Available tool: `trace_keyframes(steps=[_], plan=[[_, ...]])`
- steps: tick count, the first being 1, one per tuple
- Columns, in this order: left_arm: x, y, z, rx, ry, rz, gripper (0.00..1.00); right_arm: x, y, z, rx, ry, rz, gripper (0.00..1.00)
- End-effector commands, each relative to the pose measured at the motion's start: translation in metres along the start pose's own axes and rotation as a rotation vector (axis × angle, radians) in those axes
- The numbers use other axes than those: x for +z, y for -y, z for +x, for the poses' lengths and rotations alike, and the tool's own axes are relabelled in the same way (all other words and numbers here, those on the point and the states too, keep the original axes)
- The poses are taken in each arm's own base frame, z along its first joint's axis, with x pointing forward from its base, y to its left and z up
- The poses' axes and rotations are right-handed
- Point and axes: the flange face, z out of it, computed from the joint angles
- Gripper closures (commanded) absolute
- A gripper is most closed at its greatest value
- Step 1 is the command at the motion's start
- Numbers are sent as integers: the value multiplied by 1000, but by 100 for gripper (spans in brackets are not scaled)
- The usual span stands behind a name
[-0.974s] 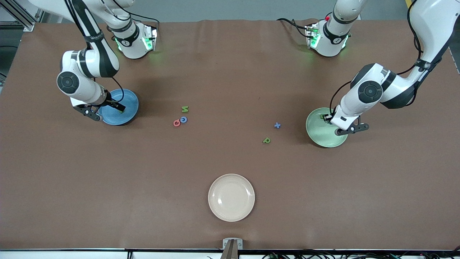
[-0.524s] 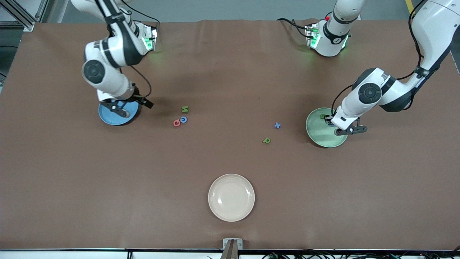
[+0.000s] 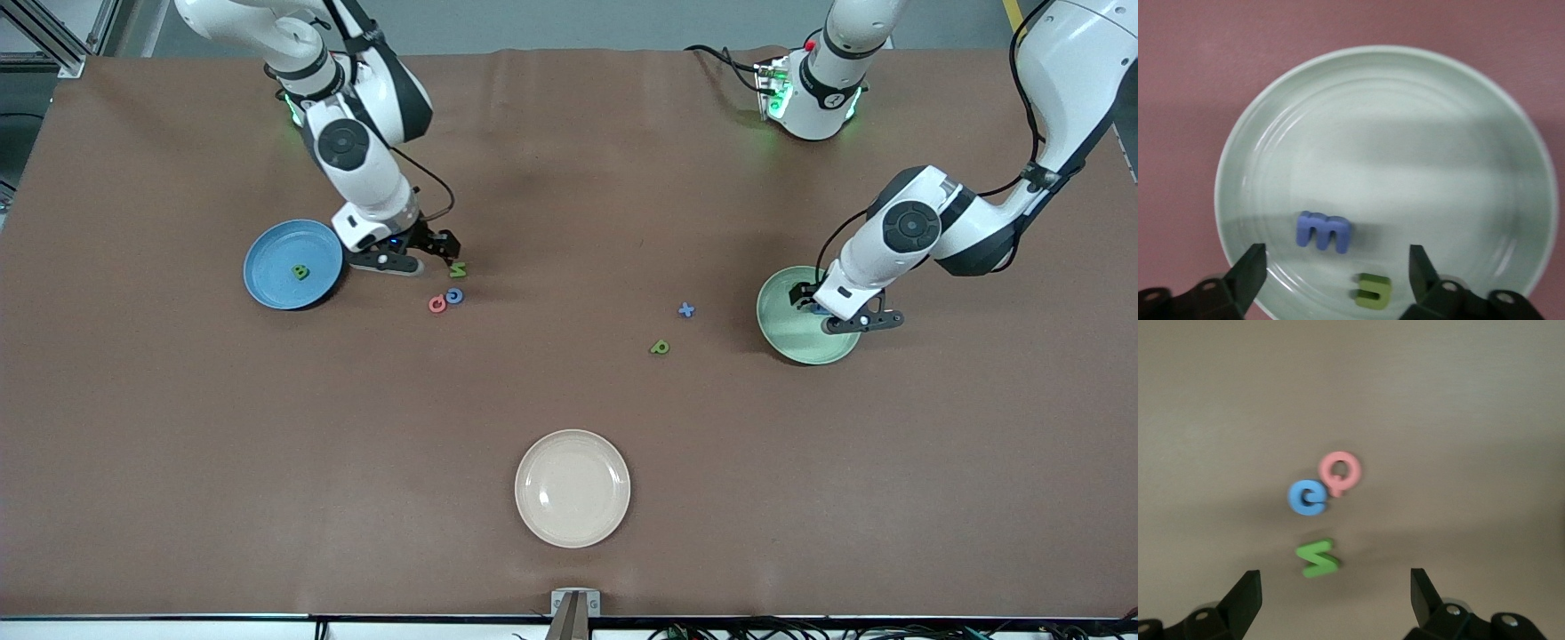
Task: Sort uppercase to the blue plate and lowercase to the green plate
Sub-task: 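Grasp the green N with the right gripper while the left grasps +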
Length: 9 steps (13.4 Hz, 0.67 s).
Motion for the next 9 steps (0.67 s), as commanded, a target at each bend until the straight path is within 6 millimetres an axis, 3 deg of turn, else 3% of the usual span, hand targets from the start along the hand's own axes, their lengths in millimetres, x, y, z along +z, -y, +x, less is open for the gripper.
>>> trace_keyframes(steps=[1,6,7,9], plan=[[-32,-30,2,-28,-55,-23,1,36,2,1,-87,-22,3,2],[-75,-130,4,95,-127,-82,1,55,10,-17,-135,10,-23,5],[-79,-151,2,119,-134,-88,1,56,15,-20,-147,9,-22,6],[-69,-179,-3,156,-129,-67,0,56,19,-22,-156,1,-16,8]])
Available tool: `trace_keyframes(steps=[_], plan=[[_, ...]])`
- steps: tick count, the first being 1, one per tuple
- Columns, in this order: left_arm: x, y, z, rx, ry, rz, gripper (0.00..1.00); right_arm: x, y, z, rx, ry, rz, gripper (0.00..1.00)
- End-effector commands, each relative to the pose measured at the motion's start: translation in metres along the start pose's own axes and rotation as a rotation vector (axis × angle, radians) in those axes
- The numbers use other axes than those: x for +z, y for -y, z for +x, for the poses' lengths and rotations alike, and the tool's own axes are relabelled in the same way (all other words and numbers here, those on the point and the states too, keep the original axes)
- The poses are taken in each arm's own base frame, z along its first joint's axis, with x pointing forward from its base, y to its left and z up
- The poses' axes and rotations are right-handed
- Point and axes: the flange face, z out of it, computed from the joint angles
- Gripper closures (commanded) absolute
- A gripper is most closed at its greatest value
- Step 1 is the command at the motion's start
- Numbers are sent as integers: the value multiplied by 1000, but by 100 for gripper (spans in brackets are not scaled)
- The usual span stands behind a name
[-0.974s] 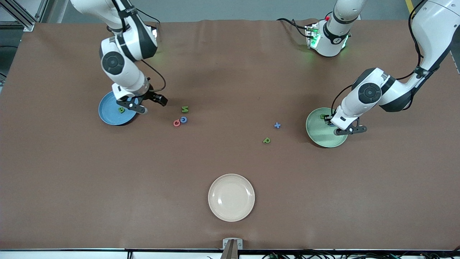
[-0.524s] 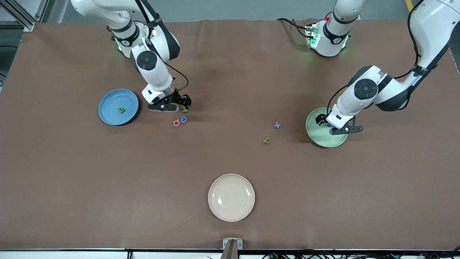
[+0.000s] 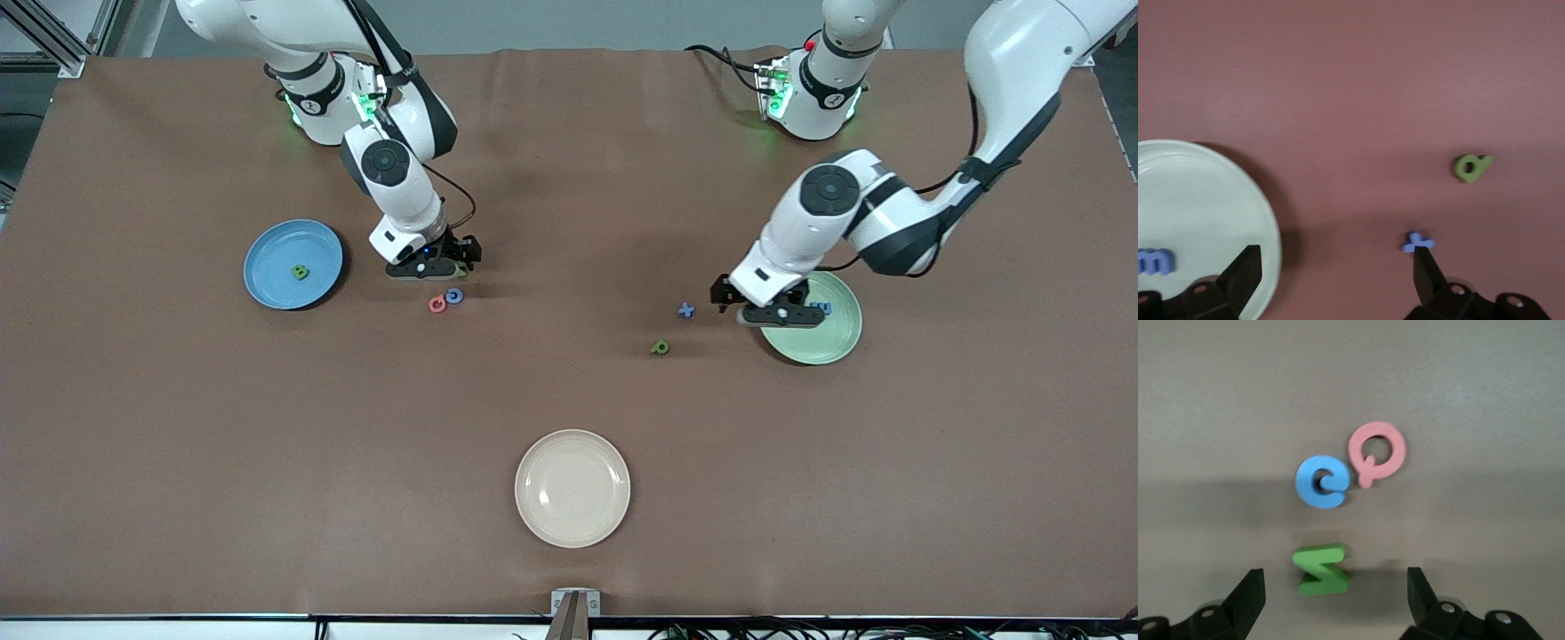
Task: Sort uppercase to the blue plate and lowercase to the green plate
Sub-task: 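Grasp the green N with the right gripper while the left grasps +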
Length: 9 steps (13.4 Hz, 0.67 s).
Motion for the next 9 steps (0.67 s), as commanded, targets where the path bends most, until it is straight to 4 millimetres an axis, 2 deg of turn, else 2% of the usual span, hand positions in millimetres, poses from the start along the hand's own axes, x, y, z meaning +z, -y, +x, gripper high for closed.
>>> trace_keyframes(steps=[1,4,7,9], plan=[[15,-28,2,29,14,19,0,3,8,-3,-27,-12,8,10],[42,-49,-2,33,75,-28,1,7,8,-4,-37,-12,4,14],[68,-57,-9,20,106,1,5,6,7,-1,-42,-17,5,17],[85,-65,-11,-4,99,-2,10,9,7,0,-42,-32,11,27]])
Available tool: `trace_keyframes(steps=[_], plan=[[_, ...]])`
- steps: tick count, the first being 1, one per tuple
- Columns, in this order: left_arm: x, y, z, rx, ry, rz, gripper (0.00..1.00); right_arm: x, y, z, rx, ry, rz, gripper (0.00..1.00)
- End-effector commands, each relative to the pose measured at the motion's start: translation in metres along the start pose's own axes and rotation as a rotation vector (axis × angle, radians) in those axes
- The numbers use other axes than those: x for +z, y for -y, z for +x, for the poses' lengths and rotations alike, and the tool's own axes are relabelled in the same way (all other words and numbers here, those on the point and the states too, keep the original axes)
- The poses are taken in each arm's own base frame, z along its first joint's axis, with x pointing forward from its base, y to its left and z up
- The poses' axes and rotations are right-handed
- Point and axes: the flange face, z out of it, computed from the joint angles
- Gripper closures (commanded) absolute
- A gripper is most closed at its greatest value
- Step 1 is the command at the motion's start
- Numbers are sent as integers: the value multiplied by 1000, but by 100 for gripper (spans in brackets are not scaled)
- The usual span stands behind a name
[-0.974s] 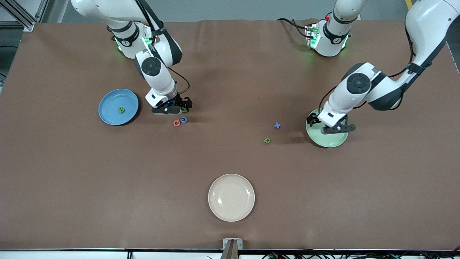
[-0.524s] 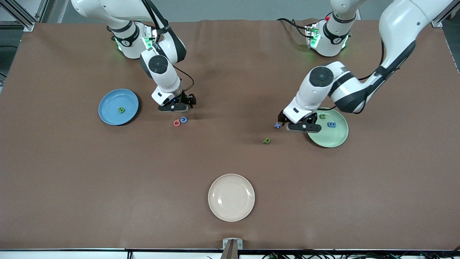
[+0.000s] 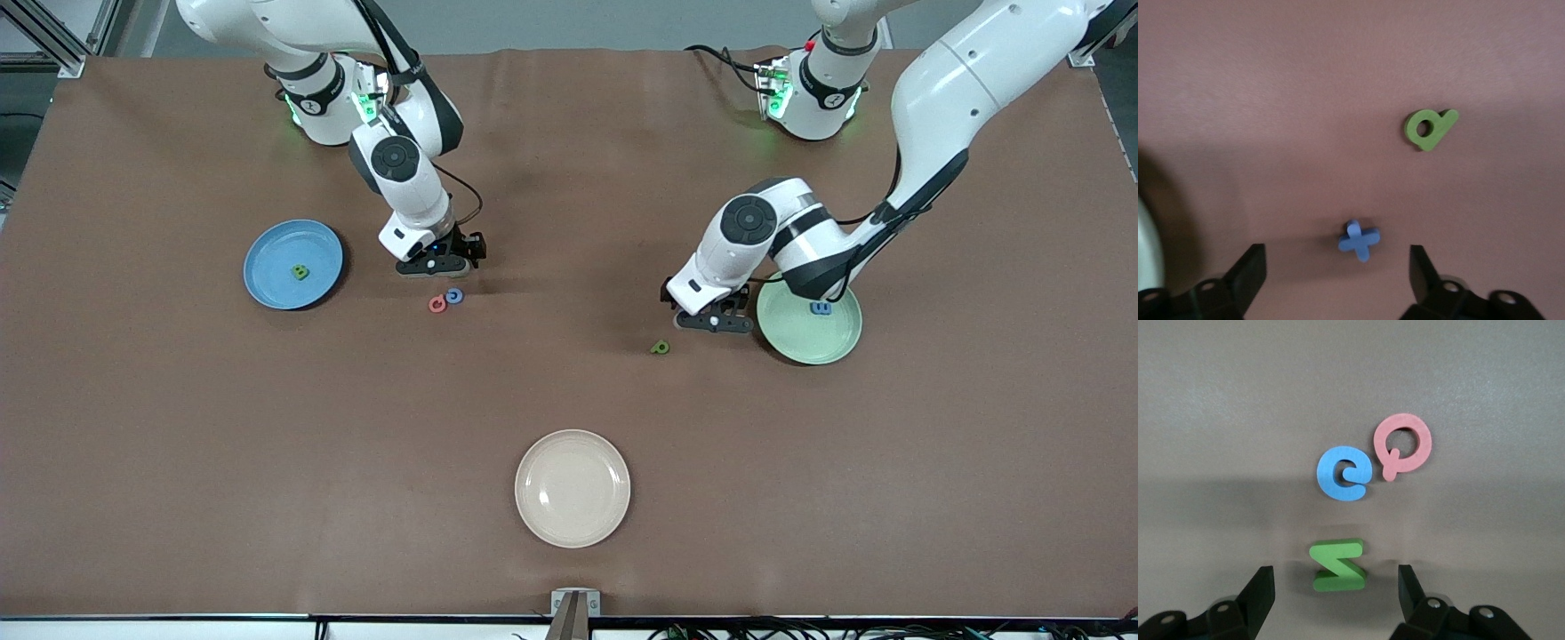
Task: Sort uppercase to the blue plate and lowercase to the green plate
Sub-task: 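Grasp the green N with the right gripper while the left grasps +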
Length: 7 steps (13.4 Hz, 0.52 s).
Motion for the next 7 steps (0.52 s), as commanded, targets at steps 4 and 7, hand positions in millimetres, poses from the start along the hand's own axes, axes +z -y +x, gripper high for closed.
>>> trace_keyframes(steps=[4,7], plan=[[17,-14,3,-50,-14,-31,21,9,0,2,-12,-17,3,33],[21,-14,2,-50,-5,-32,33,12,-2,2,-9,-13,-1,42]])
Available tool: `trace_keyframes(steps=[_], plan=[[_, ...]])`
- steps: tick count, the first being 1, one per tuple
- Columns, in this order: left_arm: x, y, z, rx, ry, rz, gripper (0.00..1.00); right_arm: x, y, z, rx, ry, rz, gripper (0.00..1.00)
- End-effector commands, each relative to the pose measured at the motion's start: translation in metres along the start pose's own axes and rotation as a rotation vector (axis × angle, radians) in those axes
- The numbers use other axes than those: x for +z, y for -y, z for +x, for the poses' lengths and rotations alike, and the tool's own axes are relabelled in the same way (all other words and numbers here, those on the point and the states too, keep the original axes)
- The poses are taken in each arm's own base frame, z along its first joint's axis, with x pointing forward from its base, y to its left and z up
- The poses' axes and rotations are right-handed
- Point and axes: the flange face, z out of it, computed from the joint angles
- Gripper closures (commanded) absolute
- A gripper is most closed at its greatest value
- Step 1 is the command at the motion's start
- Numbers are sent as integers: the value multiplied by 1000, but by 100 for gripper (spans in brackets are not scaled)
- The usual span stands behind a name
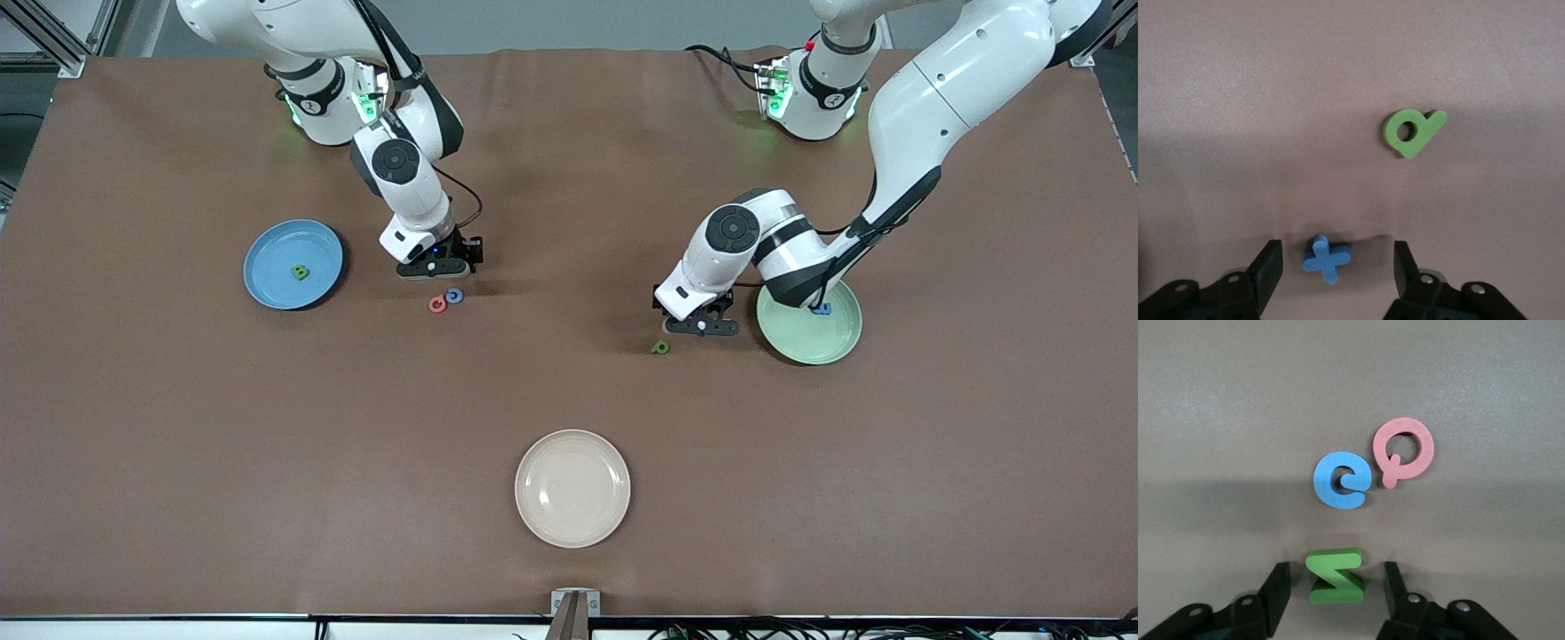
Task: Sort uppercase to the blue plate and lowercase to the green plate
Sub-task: 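Grasp the green N with the right gripper while the left grasps +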
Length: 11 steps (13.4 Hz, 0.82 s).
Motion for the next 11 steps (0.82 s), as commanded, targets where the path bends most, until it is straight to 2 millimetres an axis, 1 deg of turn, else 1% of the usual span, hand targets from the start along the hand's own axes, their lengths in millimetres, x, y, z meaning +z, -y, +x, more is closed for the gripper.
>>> trace_keyframes(steps=[1,2,3,4,5,6,7,8,9,10,11], plan=[[1,-2,3,-15,-1,-13,36,4,-1,1,-13,-2,-4,59],[2,-2,3,-16,1,-14,39,4,-4,4,-4,-2,-4,80],[3,0,4,-16,1,-10,43,4,-7,6,7,-1,-5,96],[4,2,4,-20,2,-8,47,4,-11,7,14,2,-8,99],[4,2,4,-18,2,-8,54,2,-15,9,23,6,-10,100],[4,2,4,-18,2,-8,58,-2,-24,14,36,5,-9,100],[4,2,5,-17,0,-7,64,-14,-32,20,38,16,-11,100],[4,2,4,-18,2,-7,69,-23,-47,25,37,59,-27,100],[3,2,4,-16,-1,-5,72,-40,-64,32,27,90,-31,100],[1,3,5,-15,-6,-2,76,-61,-84,39,7,120,-30,100],[-1,4,6,-14,-10,7,80,-78,-103,41,-11,156,-28,100]])
